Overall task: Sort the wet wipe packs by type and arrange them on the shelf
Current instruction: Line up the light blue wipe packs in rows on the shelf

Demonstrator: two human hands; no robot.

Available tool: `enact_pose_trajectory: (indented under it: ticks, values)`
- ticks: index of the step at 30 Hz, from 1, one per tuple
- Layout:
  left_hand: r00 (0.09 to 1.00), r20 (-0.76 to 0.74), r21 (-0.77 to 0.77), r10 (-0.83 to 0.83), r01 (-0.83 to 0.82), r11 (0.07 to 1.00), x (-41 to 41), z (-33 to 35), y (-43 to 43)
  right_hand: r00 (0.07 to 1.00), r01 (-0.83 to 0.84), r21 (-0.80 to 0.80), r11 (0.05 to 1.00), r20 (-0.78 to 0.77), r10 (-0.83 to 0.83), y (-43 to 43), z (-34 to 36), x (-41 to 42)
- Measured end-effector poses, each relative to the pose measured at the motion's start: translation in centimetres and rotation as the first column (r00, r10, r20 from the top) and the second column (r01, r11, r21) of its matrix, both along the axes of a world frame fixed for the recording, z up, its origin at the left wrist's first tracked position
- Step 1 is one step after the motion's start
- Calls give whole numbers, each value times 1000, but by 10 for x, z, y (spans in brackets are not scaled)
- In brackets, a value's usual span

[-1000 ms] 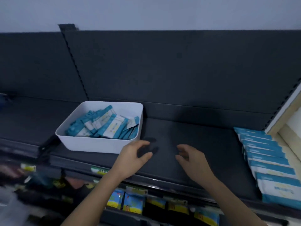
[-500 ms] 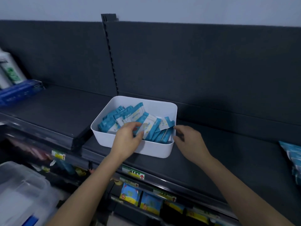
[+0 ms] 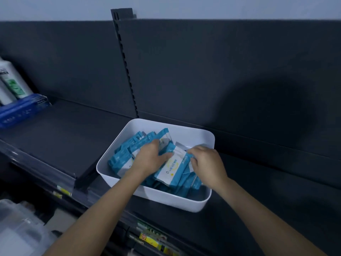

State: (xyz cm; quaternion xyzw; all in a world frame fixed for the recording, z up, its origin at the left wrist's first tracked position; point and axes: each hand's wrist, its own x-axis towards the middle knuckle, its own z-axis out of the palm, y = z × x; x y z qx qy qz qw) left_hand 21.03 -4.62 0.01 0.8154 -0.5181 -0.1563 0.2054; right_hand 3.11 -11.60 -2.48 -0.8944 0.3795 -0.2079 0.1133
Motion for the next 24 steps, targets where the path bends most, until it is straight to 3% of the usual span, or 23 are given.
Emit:
enact_pose_trajectory:
  ticks: [3,7,12,15,17,20,24]
  values:
    - [956,279,-15,93,-92,996,21,2,-12,994,-5,-55,998,-107,0,-4,-4,2]
    - [951,282,293,123,-208,933,40,0,-23,984,-1,-91,996,-180,-15,-3,-3,2]
    - [945,308,279,115,-205,938,58,1,-31,979,-11,-70,997,-203,-4,0,2,3]
    - [901,433,335,-26,-134,933,64,5,-31,977,4,-89,996,-212,-23,0,4,5]
    - [863,495,290,-97,-60,955,60,-1,-27,974,12,-89,996,-222,-31,0,3,5]
    - [914,389,243,-120,24,970,51,-12,-22,974,16,-97,995,-225,-38,-1,2,5]
    - [981,194,219,26,-69,973,59,-12,-24,971,29,-82,996,-235,-48,-2,2,4]
